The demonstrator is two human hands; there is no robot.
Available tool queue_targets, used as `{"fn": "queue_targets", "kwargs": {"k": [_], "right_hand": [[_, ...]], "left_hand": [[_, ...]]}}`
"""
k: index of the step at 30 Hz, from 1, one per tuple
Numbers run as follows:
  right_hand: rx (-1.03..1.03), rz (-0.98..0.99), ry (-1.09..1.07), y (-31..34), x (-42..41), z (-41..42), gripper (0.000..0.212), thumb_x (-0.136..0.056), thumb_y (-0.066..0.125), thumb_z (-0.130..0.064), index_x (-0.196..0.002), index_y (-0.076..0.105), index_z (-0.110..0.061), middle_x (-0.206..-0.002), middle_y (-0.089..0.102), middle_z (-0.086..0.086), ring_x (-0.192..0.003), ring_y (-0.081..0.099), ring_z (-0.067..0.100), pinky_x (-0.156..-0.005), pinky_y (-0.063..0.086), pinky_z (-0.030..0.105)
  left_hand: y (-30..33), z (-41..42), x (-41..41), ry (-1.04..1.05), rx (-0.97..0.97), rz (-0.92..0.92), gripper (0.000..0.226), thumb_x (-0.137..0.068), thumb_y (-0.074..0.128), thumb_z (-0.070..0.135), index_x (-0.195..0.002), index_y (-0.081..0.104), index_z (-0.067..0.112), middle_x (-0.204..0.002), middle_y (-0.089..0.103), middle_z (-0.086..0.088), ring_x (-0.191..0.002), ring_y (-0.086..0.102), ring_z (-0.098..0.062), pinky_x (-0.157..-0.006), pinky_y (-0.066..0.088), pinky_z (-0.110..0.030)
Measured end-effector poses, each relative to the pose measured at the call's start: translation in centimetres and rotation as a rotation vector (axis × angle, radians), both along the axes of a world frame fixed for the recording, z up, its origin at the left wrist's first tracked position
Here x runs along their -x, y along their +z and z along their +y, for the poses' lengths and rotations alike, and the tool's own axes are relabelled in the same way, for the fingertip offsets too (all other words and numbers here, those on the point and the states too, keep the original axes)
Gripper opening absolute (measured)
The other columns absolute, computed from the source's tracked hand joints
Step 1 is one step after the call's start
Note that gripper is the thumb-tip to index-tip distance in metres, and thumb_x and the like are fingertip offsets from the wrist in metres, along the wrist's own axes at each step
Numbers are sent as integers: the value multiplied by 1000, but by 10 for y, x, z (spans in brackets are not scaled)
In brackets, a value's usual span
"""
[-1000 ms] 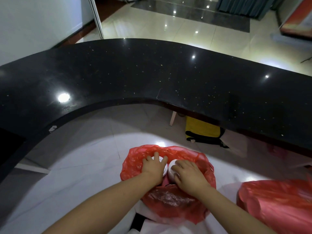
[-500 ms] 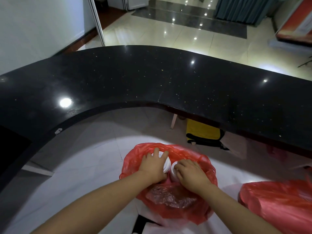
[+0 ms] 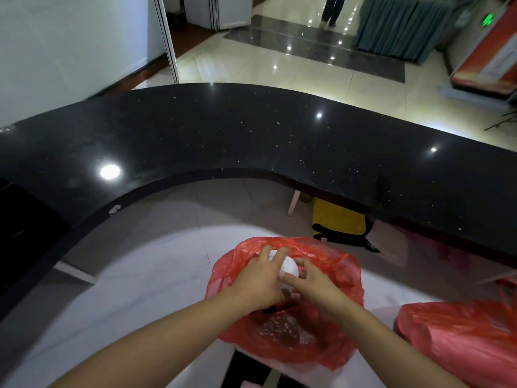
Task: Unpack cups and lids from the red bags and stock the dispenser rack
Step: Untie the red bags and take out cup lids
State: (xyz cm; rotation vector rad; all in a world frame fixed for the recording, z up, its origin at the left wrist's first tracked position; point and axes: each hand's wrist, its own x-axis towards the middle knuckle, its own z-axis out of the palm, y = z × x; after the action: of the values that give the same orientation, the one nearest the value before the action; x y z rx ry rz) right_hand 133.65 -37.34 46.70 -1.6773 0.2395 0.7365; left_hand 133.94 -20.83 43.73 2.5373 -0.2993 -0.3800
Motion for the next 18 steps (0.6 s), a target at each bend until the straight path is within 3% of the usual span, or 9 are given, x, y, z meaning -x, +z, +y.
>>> {"fn": "queue_targets", "kwargs": {"k": [4, 7, 9, 13, 15, 18], "right_hand": [[-10, -26, -167, -1, 9, 3, 44, -85, 76, -10, -122, 53, -18, -111, 70, 13, -80, 75, 19, -58, 56, 27], [50, -103, -182, 4, 12, -2, 42, -85, 73, -6, -119, 53, -18, -114, 69, 17, -95, 73, 31, -73, 61, 42], [31, -142, -153, 11, 17, -8, 41, -86, 72, -8, -120, 54, -18, -114, 69, 14, -96, 73, 29, -74, 62, 40], [-94, -196, -80, 23, 35, -21, 36, -90, 68, -7, -123, 56, -15, -110, 71, 12, -92, 74, 24, -65, 58, 29], [-208, -143, -21, 26, 46, -20, 34, -92, 65, -7, -124, 56, -15, -105, 74, 13, -86, 74, 28, -62, 57, 32], [-295, -39, 91, 25, 73, -3, 30, -94, 61, -8, -123, 59, -14, -102, 73, 17, -84, 72, 30, -66, 57, 37]], "left_hand": [[5, -2, 10, -38, -24, -16, 103, -67, 72, 60, -148, 9, 46, -149, 24, -5, -124, 46, -39, -88, 53, -48], [13, -5, 24, -40, -19, -64, 114, -69, 74, 53, -153, -3, 45, -156, 12, -1, -137, 29, -37, -96, 51, -48], [19, -8, 40, -11, 1, -139, 114, -72, 73, 50, -154, -6, 43, -160, 7, 0, -144, 21, -34, -99, 50, -47], [33, -14, 80, 99, 5, -307, 106, -79, 69, 45, -157, -3, 42, -166, 7, -3, -151, 16, -29, -111, 43, -45], [40, -15, 111, 225, 56, -350, 101, -79, 66, 46, -158, 5, 39, -166, 10, -4, -150, 20, -27, -116, 37, -44], [39, -3, 168, 395, 92, -361, 97, -79, 70, 52, -155, 10, 41, -166, 6, 2, -146, 29, -26, -110, 45, -38]]}}
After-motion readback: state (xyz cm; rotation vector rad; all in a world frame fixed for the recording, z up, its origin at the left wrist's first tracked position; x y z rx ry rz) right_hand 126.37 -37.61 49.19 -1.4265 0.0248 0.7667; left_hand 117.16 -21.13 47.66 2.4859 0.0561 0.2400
